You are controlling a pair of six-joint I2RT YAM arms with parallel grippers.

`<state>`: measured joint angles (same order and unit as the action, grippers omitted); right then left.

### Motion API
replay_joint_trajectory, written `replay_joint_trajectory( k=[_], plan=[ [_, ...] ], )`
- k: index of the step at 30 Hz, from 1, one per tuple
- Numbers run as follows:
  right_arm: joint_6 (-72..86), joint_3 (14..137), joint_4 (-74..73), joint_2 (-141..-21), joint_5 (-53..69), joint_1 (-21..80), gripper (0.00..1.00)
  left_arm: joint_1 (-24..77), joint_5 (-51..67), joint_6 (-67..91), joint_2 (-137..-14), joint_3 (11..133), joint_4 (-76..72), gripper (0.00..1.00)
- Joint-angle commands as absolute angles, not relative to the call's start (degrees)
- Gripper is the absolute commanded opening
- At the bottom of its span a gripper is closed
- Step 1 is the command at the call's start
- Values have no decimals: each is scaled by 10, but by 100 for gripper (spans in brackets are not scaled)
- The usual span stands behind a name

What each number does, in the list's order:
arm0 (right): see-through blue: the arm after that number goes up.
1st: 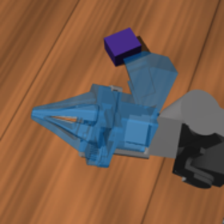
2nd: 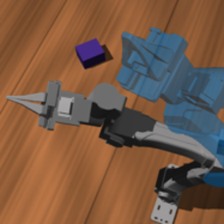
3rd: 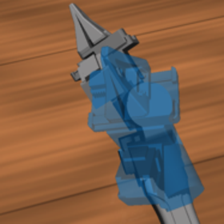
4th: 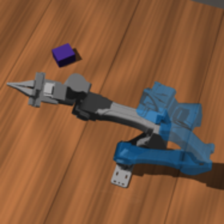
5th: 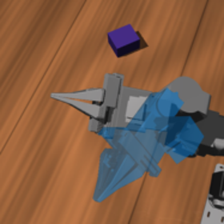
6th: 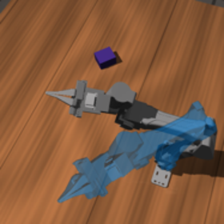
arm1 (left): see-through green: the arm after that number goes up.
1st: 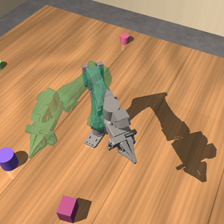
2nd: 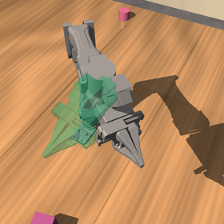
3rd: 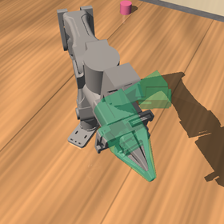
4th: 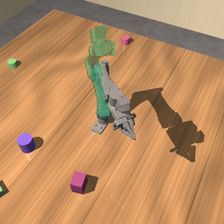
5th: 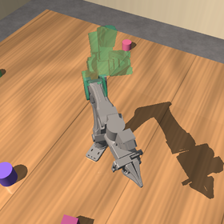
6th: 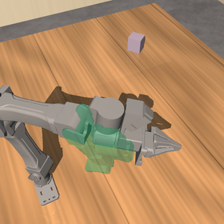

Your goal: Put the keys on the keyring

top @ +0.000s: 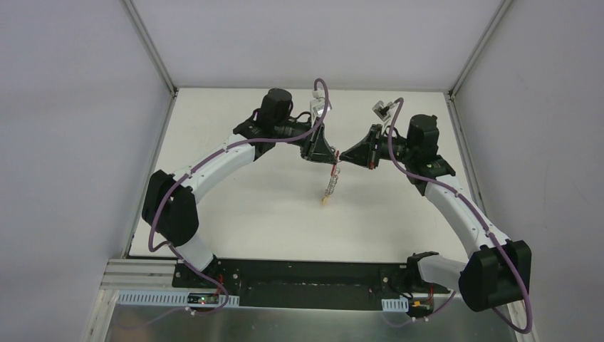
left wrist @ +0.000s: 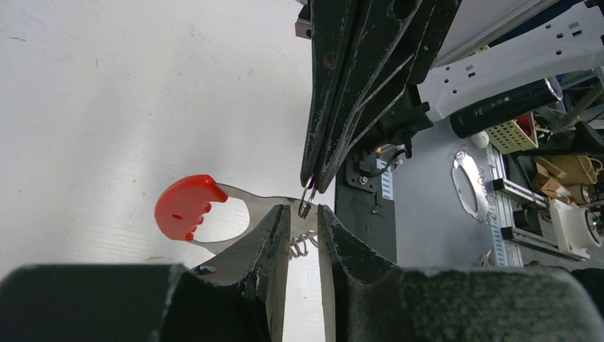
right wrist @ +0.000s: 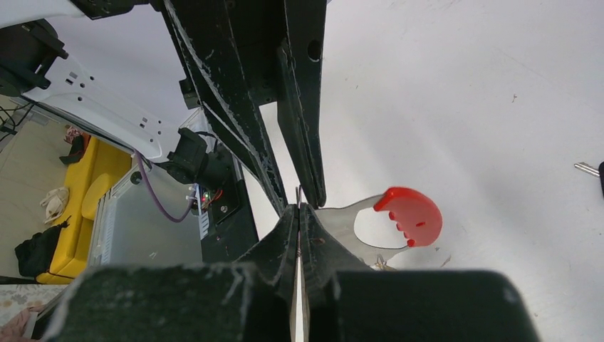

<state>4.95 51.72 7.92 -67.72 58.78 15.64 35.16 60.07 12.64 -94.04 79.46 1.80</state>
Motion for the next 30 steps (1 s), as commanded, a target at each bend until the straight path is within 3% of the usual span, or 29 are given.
replay_joint_trajectory(
  k=[1,14,19,22,25,27,30],
  plan=[
    [55,521,117,-671,605,150,0,351,625,125,-910,782,-21,22],
    [65,514,130,-672,613,149,0,351,621,162,-925,798,-51,17],
    [66,514,130,-675,613,149,0,351,621,165,-924,797,-53,10],
    [68,513,132,-677,613,149,0,351,623,171,-926,799,-57,1],
    [67,513,133,-678,609,149,0,351,626,172,-925,803,-51,0],
    [62,511,132,-677,605,149,0,351,620,157,-923,815,-10,0],
    [37,512,115,-674,592,148,10,353,590,57,-922,862,144,0]
  ],
)
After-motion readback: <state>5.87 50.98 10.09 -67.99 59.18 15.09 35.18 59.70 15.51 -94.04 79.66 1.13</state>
